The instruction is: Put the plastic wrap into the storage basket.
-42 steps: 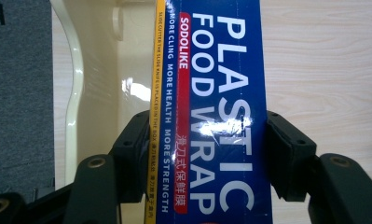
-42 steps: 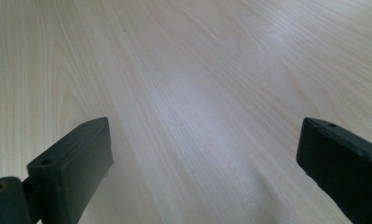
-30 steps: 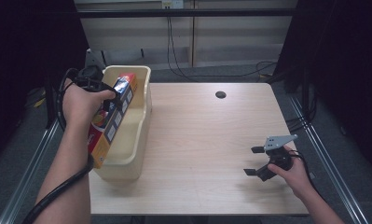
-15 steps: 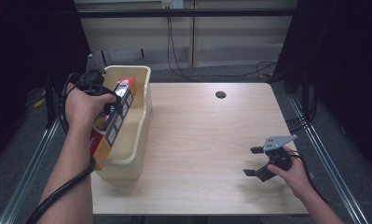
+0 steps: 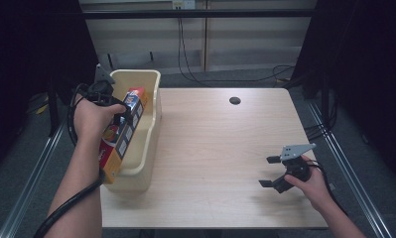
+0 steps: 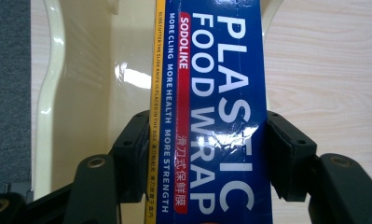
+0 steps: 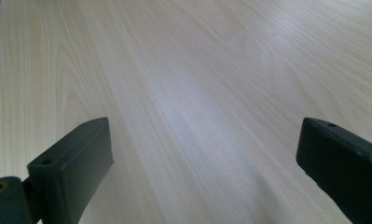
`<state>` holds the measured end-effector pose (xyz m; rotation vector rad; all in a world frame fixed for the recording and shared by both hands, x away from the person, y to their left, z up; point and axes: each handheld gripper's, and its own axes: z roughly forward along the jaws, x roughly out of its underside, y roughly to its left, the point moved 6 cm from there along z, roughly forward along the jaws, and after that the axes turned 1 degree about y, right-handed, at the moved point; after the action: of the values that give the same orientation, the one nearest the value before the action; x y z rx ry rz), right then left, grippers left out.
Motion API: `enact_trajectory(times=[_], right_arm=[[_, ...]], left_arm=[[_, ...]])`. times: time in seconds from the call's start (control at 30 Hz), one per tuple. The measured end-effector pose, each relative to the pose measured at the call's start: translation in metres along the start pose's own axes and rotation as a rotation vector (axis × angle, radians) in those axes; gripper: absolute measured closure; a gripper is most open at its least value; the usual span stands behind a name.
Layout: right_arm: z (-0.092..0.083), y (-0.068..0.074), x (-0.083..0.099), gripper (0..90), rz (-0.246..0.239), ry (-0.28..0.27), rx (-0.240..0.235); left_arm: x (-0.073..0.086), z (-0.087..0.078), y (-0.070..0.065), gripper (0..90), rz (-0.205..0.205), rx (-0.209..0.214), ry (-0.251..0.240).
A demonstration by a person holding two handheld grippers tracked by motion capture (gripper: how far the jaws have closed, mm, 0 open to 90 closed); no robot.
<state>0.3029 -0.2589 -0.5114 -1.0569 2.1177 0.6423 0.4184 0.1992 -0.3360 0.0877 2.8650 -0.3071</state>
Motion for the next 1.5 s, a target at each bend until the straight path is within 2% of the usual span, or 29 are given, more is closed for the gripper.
enact_trajectory(times=[0.23, 0.4, 0.57, 0.6, 0.63, 0.7, 0.77, 0.87, 0.9, 0.97, 1.0, 1.5], right_arm=[[-0.001, -0.001, 0.0, 3.2, -0.002, -0.003, 0.008], [0.0, 0.0, 0.0, 3.2, -0.003, -0.001, 0.003], [-0.001, -0.001, 0.0, 3.2, -0.003, -0.003, 0.009], [-0.001, -0.001, 0.0, 3.2, -0.004, -0.002, 0.008], [-0.001, -0.001, 0.0, 3.2, -0.004, -0.002, 0.009], [-0.001, 0.0, 0.0, 3.2, -0.002, 0.0, 0.005], [0.0, 0.0, 0.0, 3.2, -0.003, -0.001, 0.006], [0.0, 0.0, 0.0, 3.2, 0.0, 0.0, 0.005], [0.0, 0.0, 0.0, 3.2, 0.0, -0.001, 0.005], [-0.001, 0.0, 0.0, 3.2, -0.002, -0.001, 0.008], [-0.001, 0.0, 0.0, 3.2, -0.002, 0.001, 0.01], [-0.001, -0.001, 0.0, 3.2, -0.003, -0.003, 0.011]], left_arm=[[0.001, 0.004, 0.003, 40.8, 0.0, -0.006, 0.009], [0.003, 0.009, 0.003, 40.8, -0.018, -0.005, 0.008], [0.004, 0.013, 0.005, 40.7, -0.013, -0.005, 0.017], [0.005, 0.014, 0.004, 40.7, -0.026, -0.002, 0.022], [0.005, 0.015, 0.006, 40.7, -0.014, -0.003, 0.026], [0.005, 0.016, 0.005, 40.7, -0.026, 0.002, 0.028], [0.005, 0.018, 0.007, 40.7, -0.012, -0.003, 0.028], [0.006, 0.02, 0.006, 40.7, -0.037, 0.004, 0.032], [0.006, 0.02, 0.007, 40.7, -0.017, 0.001, 0.037], [0.006, 0.021, 0.007, 40.7, -0.018, 0.003, 0.038], [0.006, 0.022, 0.005, 40.7, -0.035, 0.004, 0.036], [0.008, 0.031, 0.006, 40.6, -0.038, 0.009, 0.049]])
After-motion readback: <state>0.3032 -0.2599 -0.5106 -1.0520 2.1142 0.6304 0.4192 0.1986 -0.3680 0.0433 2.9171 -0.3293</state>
